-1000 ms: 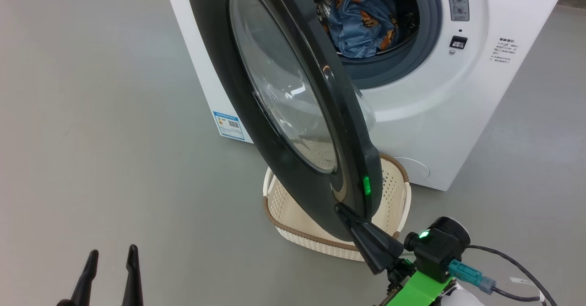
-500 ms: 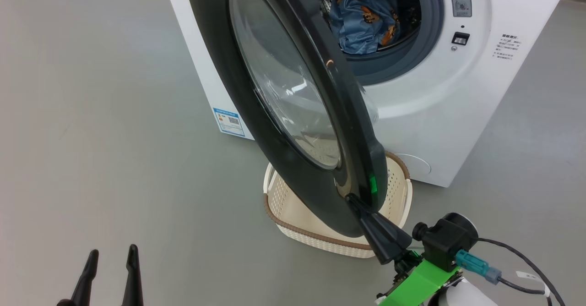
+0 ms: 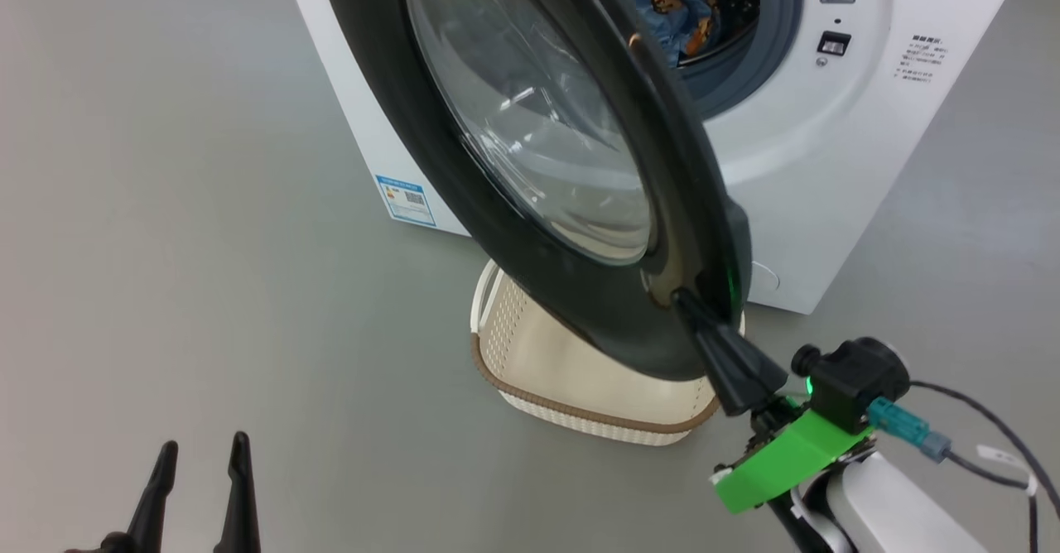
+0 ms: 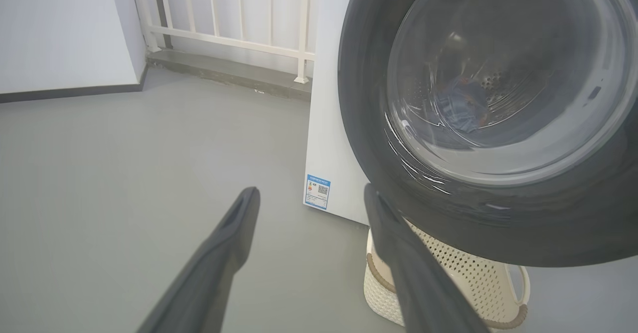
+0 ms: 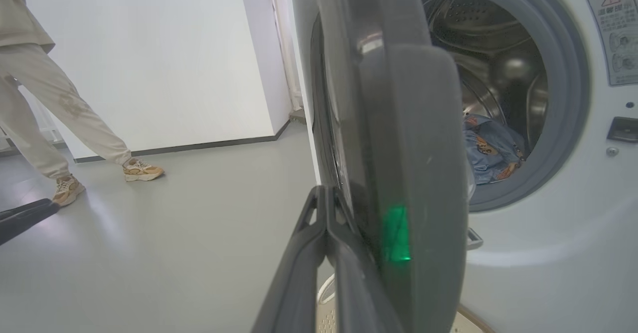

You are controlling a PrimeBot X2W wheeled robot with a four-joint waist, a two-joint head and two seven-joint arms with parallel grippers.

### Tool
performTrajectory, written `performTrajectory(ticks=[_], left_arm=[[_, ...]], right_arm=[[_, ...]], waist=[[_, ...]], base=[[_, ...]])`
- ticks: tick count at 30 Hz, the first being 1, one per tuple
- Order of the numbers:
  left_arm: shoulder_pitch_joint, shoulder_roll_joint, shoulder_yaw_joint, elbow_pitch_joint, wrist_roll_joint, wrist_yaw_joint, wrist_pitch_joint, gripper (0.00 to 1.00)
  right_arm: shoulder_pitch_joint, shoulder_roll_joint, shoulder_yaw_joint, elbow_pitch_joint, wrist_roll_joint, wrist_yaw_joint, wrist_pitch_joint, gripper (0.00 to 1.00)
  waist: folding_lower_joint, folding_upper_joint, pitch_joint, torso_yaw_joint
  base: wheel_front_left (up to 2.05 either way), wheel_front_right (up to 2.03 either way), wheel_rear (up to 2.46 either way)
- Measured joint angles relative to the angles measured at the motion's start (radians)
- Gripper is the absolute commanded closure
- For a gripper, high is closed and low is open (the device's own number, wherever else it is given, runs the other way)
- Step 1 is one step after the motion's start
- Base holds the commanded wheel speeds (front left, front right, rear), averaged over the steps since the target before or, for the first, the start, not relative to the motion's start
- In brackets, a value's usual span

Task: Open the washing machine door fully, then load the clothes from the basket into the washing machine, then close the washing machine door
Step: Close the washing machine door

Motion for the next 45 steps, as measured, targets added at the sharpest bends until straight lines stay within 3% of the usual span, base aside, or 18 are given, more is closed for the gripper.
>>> performTrajectory(ticks=[21,45], left_arm=[[-0.104,-0.029,-0.027,-0.03,0.0,0.0,0.0,0.0],[-0.217,-0.049,-0.094,-0.052,-0.004,0.0,0.0,0.0]], right_arm=[[-0.202,-0.056,-0.148,0.065,-0.004,0.0,0.0,1.0],[-0.489,-0.118,-0.3,0.166,-0.021,0.0,0.0,1.0]], waist=[[0.0001,0.0,0.145,-0.002],[0.0,0.0,0.312,0.06]], base=[[0.0,0.0,0.0],[0.0,0.0,0.0]])
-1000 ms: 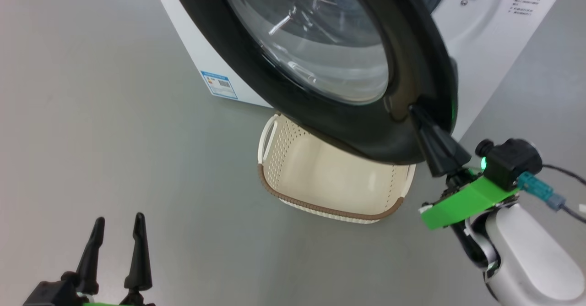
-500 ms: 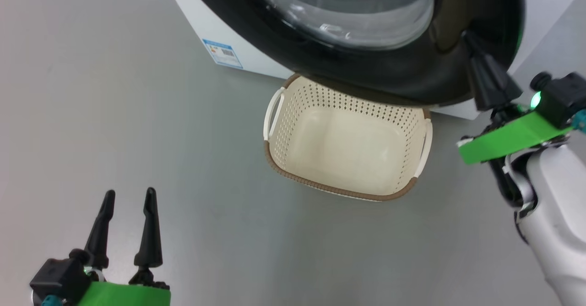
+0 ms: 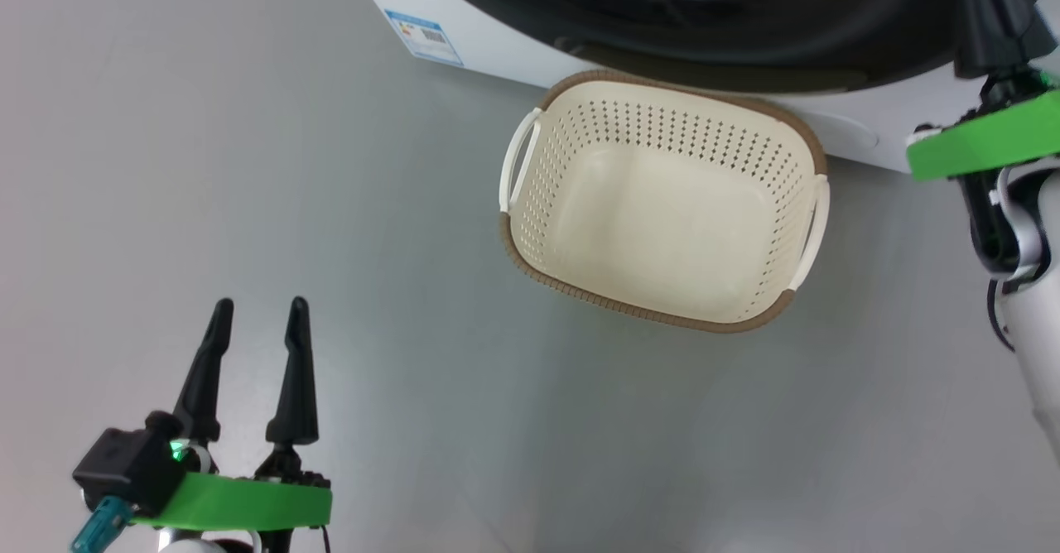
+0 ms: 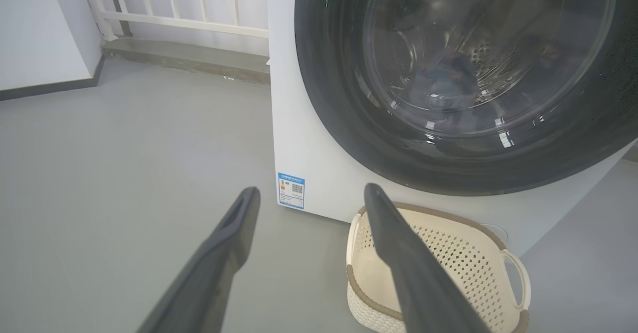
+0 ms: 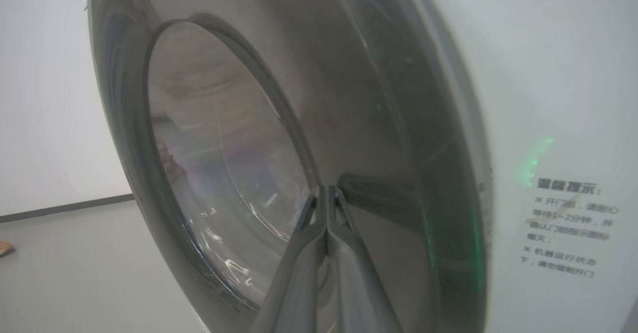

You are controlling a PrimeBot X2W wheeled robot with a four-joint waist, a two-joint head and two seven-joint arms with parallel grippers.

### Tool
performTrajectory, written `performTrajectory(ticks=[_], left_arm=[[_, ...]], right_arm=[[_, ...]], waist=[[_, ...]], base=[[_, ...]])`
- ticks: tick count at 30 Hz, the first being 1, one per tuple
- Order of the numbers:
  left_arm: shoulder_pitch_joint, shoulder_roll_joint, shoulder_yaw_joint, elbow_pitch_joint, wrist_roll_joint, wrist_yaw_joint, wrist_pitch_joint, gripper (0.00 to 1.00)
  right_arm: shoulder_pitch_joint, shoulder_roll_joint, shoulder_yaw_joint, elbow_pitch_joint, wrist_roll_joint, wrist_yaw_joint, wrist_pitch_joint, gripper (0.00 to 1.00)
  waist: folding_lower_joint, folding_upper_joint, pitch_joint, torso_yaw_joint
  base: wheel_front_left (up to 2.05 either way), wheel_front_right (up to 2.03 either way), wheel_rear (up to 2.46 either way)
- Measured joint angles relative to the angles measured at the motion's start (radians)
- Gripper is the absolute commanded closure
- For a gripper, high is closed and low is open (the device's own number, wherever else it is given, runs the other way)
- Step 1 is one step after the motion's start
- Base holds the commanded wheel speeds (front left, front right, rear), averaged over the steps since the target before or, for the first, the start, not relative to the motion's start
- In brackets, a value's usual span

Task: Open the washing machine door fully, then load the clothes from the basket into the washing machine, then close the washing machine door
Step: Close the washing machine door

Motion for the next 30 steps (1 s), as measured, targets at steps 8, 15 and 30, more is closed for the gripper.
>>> performTrajectory(ticks=[8,15,30], left_arm=[[-0.032,-0.006,-0.02,-0.002,-0.003,0.0,0.0,0.0],[-0.052,-0.008,-0.028,-0.002,-0.008,0.0,0.0,0.0],[-0.051,0.006,-0.016,0.036,-0.007,0.0,0.0,0.0]], right_arm=[[-0.081,-0.004,-0.024,0.02,-0.027,0.001,-0.001,1.0],[-0.109,0.001,-0.028,0.026,-0.043,0.009,-0.004,1.0],[-0.034,0.028,0.031,0.029,-0.032,0.002,-0.004,1.0]], waist=[[0.0,0.0,0.049,0.024],[-0.0001,0.0,0.074,0.038],[-0.0001,0.0,0.003,0.002]], base=[[0.0,0.0,0.0],[0.0,0.0,0.0],[0.0,0.0,0.0]])
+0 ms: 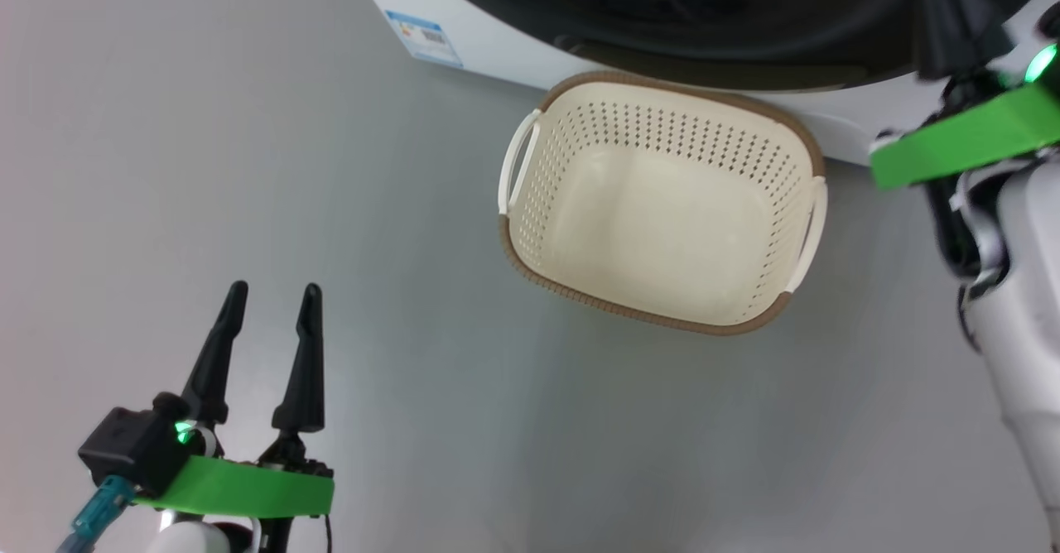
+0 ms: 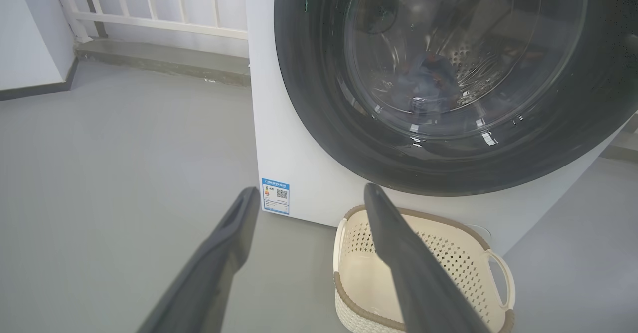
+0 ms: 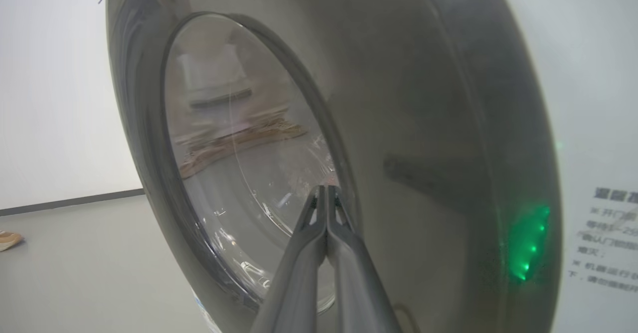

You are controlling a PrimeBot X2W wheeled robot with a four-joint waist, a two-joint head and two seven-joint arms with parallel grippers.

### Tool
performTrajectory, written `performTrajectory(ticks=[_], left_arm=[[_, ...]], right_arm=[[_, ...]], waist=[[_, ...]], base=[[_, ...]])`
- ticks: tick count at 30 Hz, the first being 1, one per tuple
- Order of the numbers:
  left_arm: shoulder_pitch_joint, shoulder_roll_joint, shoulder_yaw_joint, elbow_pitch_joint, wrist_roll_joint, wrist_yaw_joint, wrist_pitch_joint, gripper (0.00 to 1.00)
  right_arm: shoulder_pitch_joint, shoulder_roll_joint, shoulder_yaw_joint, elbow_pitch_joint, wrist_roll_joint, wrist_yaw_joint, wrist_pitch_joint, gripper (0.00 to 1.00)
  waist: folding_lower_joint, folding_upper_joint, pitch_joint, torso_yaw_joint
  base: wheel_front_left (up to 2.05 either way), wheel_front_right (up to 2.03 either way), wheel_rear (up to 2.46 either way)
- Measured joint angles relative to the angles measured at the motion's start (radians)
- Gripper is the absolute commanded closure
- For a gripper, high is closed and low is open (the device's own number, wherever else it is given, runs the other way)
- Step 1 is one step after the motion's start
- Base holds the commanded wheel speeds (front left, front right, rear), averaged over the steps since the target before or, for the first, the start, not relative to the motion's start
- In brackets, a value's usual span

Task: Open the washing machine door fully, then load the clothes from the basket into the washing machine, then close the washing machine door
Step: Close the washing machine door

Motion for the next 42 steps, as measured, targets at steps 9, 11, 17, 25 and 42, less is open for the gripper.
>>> performTrajectory(ticks=[9,11,17,25,42], left_arm=[[0.016,0.042,0.016,0.028,0.0,0.0,0.0,0.0],[0.031,0.053,0.022,0.032,0.0,0.0,0.0,0.0],[0.051,0.073,0.027,0.042,0.001,0.0,0.0,0.0],[0.095,0.105,0.042,0.055,0.002,0.0,0.0,0.0],[0.177,0.135,0.093,0.069,0.016,0.0,0.0,0.0]], right_arm=[[0.13,0.035,0.031,-0.018,0.014,0.0,0.0,0.0],[0.159,0.039,0.031,-0.024,0.024,0.0,0.0,0.0],[0.245,0.06,0.025,-0.044,0.027,0.0,0.0,0.0],[0.351,0.073,-0.005,-0.064,0.027,0.0,0.0,0.0],[0.564,0.092,-0.051,-0.105,0.025,0.0,0.001,0.0]], waist=[[-0.0001,0.0,-0.08,-0.054],[-0.0001,0.0,-0.097,-0.07],[-0.0001,0.0,-0.147,-0.119],[-0.0001,0.0,-0.211,-0.187],[-0.0001,0.0,-0.334,-0.343]], base=[[0.0,0.0,0.0],[0.0,0.0,0.0],[0.0,0.0,0.0],[0.0,0.0,0.0],[0.0,0.0,0.0]])
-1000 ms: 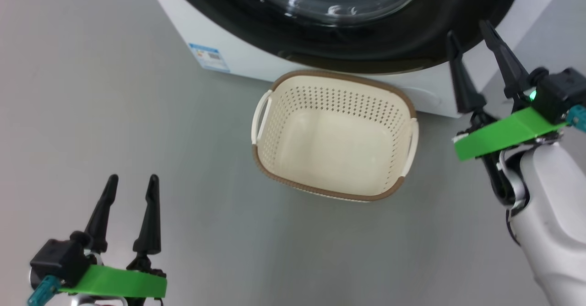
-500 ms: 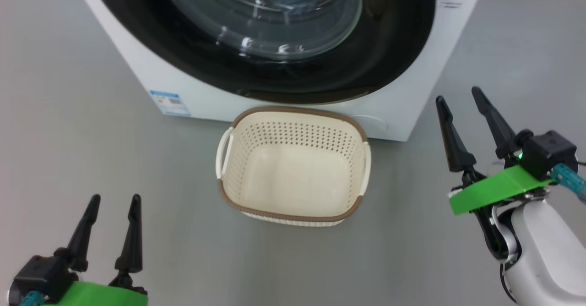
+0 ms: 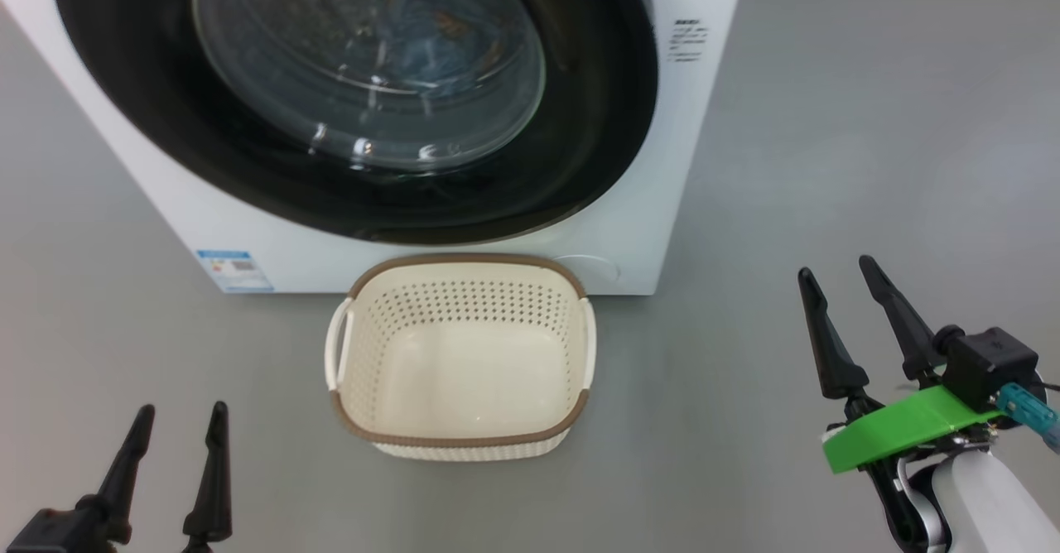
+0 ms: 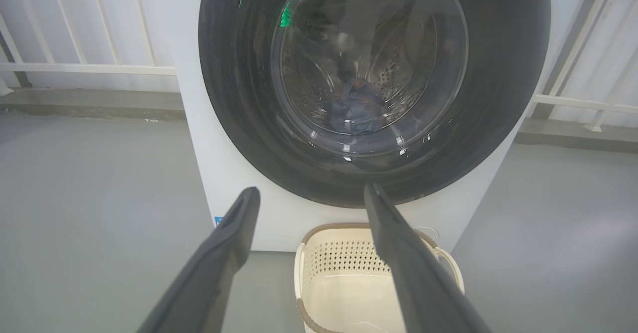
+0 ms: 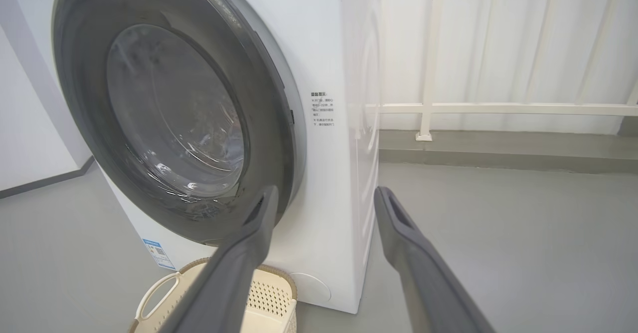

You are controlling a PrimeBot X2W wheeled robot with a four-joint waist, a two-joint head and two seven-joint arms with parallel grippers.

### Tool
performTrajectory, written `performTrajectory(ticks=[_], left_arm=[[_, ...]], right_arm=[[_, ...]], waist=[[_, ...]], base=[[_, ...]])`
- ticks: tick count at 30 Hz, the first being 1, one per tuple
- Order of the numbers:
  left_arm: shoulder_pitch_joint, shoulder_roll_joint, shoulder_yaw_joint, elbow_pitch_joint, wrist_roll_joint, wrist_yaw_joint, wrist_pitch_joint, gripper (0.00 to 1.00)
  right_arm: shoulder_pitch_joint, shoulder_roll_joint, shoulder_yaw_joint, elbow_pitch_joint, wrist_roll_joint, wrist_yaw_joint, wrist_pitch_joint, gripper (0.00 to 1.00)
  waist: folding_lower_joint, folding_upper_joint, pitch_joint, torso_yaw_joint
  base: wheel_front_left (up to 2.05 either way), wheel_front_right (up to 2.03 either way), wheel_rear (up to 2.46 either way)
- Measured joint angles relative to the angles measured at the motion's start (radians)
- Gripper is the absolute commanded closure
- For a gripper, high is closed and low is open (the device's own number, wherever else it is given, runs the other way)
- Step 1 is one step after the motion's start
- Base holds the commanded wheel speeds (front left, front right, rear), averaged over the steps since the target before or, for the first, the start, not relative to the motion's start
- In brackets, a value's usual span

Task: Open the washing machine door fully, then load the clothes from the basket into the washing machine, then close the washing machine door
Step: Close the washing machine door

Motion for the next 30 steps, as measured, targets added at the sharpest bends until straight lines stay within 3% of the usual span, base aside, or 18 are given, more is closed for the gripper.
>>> performTrajectory(ticks=[15,30], left_arm=[[0.061,0.006,0.055,0.0,0.017,0.0,0.0,0.0],[0.078,0.002,0.088,-0.001,0.037,0.0,0.0,0.0]], right_arm=[[0.12,0.001,-0.035,-0.019,0.0,0.0,0.0,0.0],[0.173,0.001,-0.073,-0.033,0.0,0.0,0.0,0.0]], waist=[[0.0001,0.0,-0.066,-0.121],[0.0001,0.0,-0.089,-0.161]], base=[[0.0,0.0,0.0],[0.0,0.0,0.0]])
